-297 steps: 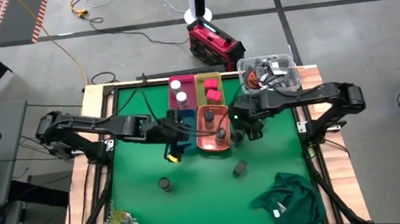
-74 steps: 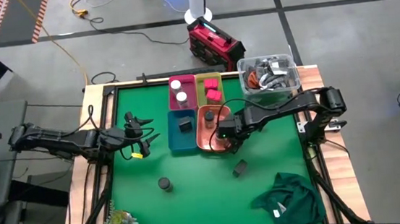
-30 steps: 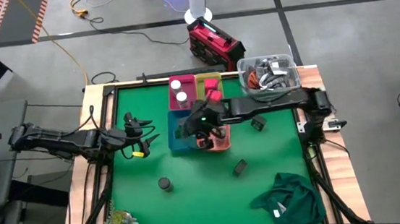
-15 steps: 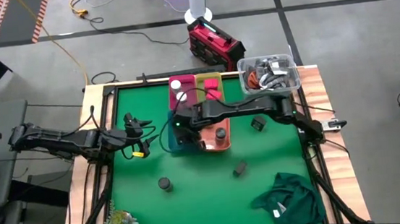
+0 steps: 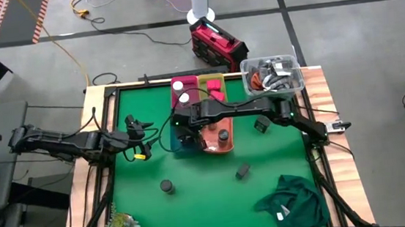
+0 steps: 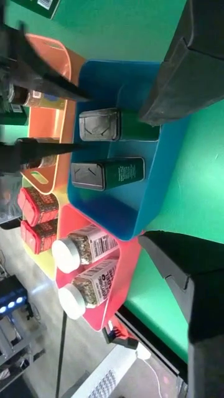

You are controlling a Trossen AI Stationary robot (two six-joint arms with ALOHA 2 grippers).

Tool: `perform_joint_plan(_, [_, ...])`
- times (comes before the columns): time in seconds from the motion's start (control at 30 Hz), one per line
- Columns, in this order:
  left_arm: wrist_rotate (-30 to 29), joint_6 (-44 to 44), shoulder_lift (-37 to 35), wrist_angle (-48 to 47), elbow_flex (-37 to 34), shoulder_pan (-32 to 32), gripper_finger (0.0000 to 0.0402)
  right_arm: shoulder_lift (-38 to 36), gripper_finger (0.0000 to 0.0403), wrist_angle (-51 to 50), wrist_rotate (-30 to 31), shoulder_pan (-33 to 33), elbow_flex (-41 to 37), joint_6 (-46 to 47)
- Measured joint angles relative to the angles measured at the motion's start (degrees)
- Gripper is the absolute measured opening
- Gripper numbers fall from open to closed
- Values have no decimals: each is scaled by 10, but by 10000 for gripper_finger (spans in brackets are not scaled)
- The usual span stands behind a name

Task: Sort spices by type
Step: Put the bottom black seasoning can into the blue tray

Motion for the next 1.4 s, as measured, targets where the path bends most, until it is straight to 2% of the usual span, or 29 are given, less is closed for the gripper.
perform_joint_plan(0.17, [0, 0, 0, 2, 0, 0, 281, -42, 265, -63, 68, 0, 34, 23])
perform_joint_plan(0.37, [-7, 0, 0, 3, 0, 0, 281, -101, 265, -183, 67, -15, 29, 101])
perform_joint_plan(0.53, [-7, 2, 0, 0, 0, 0, 281, -156, 265, -218, 65, 5, -52, 148])
perform_joint_plan(0.67, [-6, 4, 0, 0, 0, 0, 281, -223, 265, -227, 109, 33, -140, 210])
perform_joint_plan(0.83, [-6, 10, 0, 1, 0, 0, 281, -326, 265, -182, 116, 60, -271, 268])
perform_joint_plan(1.03, [-15, 7, 0, 2, 0, 0, 281, -404, 265, -37, 65, 147, -405, 275])
perform_joint_plan(1.17, [-19, 4, 0, 7, 0, 0, 281, -404, 265, 32, 62, 205, -451, 276])
perform_joint_plan(1.4, [-21, -20, 0, 6, 0, 0, 281, -363, 265, 31, 23, 258, -454, 299])
